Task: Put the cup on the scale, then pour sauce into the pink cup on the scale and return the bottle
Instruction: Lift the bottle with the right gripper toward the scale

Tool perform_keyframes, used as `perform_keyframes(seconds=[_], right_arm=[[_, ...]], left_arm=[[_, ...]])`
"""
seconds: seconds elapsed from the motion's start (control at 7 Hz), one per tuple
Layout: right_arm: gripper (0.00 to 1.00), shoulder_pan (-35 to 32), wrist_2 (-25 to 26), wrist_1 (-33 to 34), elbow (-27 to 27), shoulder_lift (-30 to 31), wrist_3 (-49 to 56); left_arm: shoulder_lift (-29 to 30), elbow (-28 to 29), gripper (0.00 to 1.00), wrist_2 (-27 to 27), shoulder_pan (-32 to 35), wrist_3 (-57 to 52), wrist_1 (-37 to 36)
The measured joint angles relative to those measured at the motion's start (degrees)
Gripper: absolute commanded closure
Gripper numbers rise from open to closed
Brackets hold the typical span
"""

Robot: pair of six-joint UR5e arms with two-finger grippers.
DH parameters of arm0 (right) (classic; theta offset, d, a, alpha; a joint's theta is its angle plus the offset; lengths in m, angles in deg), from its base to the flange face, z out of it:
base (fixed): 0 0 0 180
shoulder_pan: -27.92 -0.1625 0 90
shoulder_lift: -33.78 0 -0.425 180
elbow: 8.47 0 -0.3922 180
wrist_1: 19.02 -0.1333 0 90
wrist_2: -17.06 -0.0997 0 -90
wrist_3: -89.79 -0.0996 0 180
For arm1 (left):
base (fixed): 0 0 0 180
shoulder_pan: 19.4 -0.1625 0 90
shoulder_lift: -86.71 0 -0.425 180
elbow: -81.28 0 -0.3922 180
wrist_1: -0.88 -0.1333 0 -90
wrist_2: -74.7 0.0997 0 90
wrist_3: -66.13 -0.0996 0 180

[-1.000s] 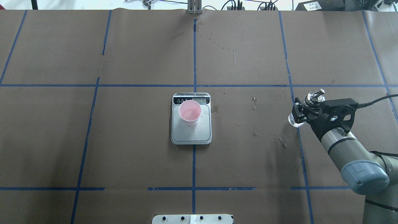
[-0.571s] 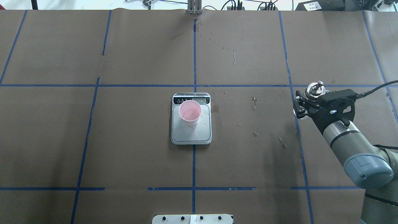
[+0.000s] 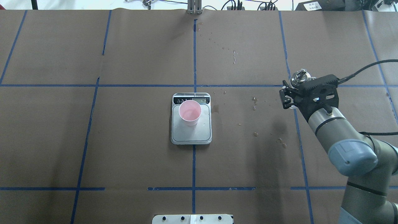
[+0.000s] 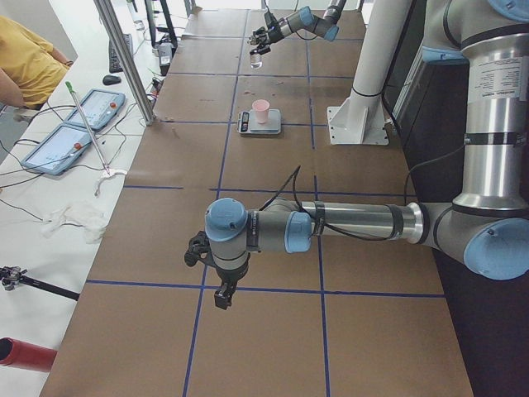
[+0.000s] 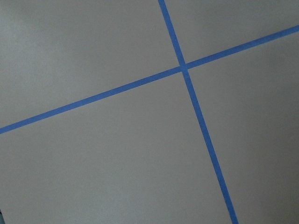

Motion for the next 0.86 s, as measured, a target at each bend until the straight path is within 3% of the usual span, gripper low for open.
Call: perform_keyframes(seconds=[0.29,0.86], right_arm=[[1.00,0.0,0.7,17.1,1.9,-9.9,7.7],[1.00,2.4,3.8,36.0,2.8,-20.8,12.9]], left_arm=[[0.1,0.1,0.00,-3.5,-0.1,0.5,0.0],[0.1,0.2,0.00,-7.8,-0.2,15.5,0.4]])
